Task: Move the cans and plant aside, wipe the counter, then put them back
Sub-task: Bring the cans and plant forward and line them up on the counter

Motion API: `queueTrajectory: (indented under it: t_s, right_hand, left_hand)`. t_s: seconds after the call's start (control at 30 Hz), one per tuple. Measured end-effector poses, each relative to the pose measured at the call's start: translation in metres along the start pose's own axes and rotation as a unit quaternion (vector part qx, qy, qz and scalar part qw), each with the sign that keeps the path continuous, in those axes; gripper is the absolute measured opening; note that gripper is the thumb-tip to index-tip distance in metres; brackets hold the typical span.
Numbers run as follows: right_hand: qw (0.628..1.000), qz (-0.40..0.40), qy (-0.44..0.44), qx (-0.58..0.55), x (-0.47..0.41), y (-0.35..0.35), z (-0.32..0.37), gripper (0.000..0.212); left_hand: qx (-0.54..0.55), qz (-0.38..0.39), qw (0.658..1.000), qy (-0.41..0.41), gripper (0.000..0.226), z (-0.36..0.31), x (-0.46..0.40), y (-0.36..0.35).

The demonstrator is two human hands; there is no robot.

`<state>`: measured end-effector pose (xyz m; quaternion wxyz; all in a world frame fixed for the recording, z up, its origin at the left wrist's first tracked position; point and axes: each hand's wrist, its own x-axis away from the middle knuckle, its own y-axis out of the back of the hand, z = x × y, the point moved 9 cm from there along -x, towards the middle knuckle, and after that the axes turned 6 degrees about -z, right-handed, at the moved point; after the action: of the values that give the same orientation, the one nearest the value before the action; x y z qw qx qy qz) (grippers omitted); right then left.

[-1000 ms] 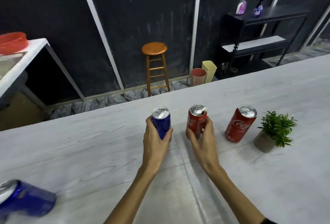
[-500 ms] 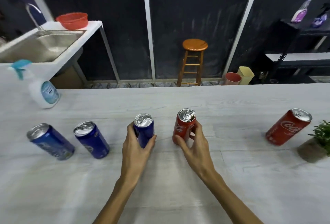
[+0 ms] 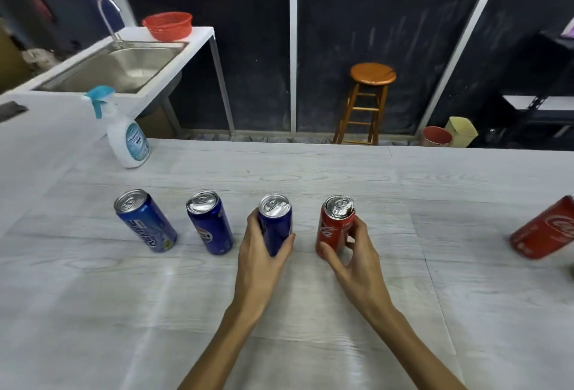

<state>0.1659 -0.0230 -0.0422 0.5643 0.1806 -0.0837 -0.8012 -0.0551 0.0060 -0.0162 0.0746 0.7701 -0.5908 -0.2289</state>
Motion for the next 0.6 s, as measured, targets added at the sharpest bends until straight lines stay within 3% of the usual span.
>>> queueTrajectory:
  t_s: [0.17, 0.27, 0.4, 0.6]
  right_hand:
    - [1.0, 0.007, -0.011, 0.006, 0.002, -0.001, -0.001, 0.071]
    - [1.0, 0.01, -0.014, 0.026, 0.008, 0.007, -0.005, 0.076]
    - [0.998, -0.018, -0.026, 0.05, 0.021, 0.04, -0.016, 0.081]
    - [0.988, -0.122, -0.055, 0.081, 0.025, 0.123, -0.035, 0.074]
  left_hand:
    - [0.008, -0.017, 1.0, 0.0, 0.076, -0.001, 0.011, -0.004]
    - [-0.006, -0.075, 0.997, 0.022, 0.085, 0.001, 0.03, -0.001]
    - [-0.045, -0.143, 0.988, -0.041, 0.066, -0.01, 0.069, -0.002]
    - [-0.041, 0.042, 0.993, -0.104, 0.027, -0.044, 0.102, -0.076]
